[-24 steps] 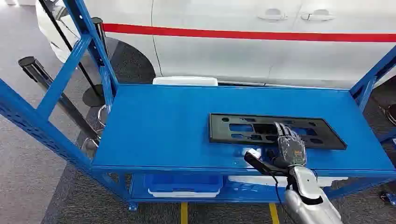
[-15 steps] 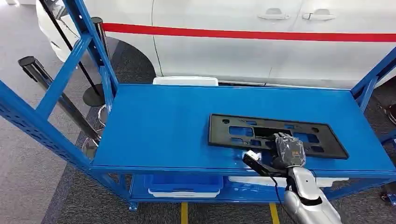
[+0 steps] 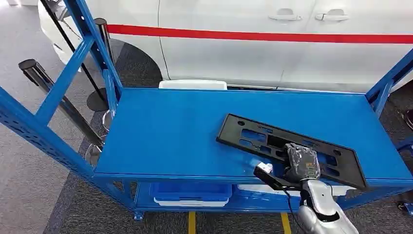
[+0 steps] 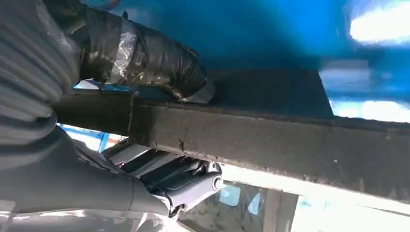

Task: Take the parts from the cabinet and place them on the table.

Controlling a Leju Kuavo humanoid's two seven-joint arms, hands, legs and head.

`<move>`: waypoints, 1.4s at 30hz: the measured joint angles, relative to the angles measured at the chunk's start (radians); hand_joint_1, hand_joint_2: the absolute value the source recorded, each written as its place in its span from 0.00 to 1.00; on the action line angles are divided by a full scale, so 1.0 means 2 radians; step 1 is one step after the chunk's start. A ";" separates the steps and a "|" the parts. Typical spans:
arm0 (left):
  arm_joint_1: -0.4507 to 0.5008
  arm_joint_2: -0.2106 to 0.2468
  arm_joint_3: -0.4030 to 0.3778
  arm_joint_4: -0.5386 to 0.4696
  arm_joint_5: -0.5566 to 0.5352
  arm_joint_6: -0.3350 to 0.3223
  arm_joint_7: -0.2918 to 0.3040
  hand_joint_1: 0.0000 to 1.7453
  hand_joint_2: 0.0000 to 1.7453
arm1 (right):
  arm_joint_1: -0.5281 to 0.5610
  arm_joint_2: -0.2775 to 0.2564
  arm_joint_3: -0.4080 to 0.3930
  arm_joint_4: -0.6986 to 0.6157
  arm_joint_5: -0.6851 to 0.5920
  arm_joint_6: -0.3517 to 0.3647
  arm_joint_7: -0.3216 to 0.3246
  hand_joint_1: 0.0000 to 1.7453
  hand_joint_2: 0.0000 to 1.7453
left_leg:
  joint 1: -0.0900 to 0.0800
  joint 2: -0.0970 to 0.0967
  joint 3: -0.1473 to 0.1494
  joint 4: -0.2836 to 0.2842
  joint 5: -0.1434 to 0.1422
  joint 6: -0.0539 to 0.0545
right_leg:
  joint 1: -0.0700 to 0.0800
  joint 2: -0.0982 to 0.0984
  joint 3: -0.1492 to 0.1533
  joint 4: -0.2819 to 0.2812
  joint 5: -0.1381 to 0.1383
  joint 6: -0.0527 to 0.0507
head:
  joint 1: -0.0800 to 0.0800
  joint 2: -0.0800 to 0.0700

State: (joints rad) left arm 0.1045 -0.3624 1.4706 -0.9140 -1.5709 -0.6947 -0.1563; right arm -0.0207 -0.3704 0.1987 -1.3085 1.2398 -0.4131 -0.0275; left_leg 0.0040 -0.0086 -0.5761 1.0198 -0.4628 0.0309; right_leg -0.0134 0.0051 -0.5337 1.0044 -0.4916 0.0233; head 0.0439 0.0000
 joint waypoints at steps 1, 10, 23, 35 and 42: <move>0.000 0.000 0.000 0.000 0.000 -0.010 0.013 0.00 0.00 | 0.004 -0.002 0.000 -0.009 -0.004 0.001 -0.005 1.00 1.00 | 0.000 0.000 0.000 0.000 0.000 0.000 | 0.000 0.000 0.000 0.000 0.000 0.000 | 0.000 0.000; 0.001 -0.002 -0.003 0.004 0.000 -0.012 0.026 0.00 0.00 | 0.041 -0.017 0.000 -0.082 -0.053 -0.029 -0.042 1.00 1.00 | 0.000 0.000 0.000 0.000 0.000 0.000 | 0.000 0.000 -0.001 0.000 0.000 0.000 | 0.000 0.000; 0.004 -0.001 -0.023 0.006 0.000 0.008 0.050 0.00 0.00 | 0.085 -0.020 -0.011 -0.163 -0.051 -0.063 -0.049 1.00 1.00 | 0.003 0.004 0.000 -0.020 0.019 0.016 | -0.008 -0.001 -0.053 0.137 -0.075 0.014 | 0.000 0.000; 0.011 0.001 -0.039 0.010 0.000 0.025 0.059 0.00 0.00 | 0.113 -0.027 -0.020 -0.210 -0.021 -0.086 -0.051 1.00 1.00 | 0.007 0.002 -0.044 0.067 -0.046 -0.018 | -0.009 -0.001 -0.011 0.016 -0.003 -0.015 | 0.000 0.000; 0.019 0.023 -0.079 0.035 0.000 0.074 0.079 0.00 0.00 | 0.159 -0.040 -0.028 -0.252 0.079 -0.129 -0.030 1.00 1.00 | 0.000 0.002 0.042 0.029 -0.040 0.002 | 0.003 -0.006 -0.045 0.020 0.023 -0.018 | 0.000 0.000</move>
State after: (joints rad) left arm 0.1416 -0.3169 1.3123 -0.8433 -1.5709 -0.5461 0.0015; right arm 0.2972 -0.4498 0.1431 -1.8124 1.3971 -0.6717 -0.0881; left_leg 0.0035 -0.0055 -0.4919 1.0774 -0.5420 0.0354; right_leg -0.0064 -0.0068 -0.6233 1.0454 -0.4463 -0.0136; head 0.0443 0.0000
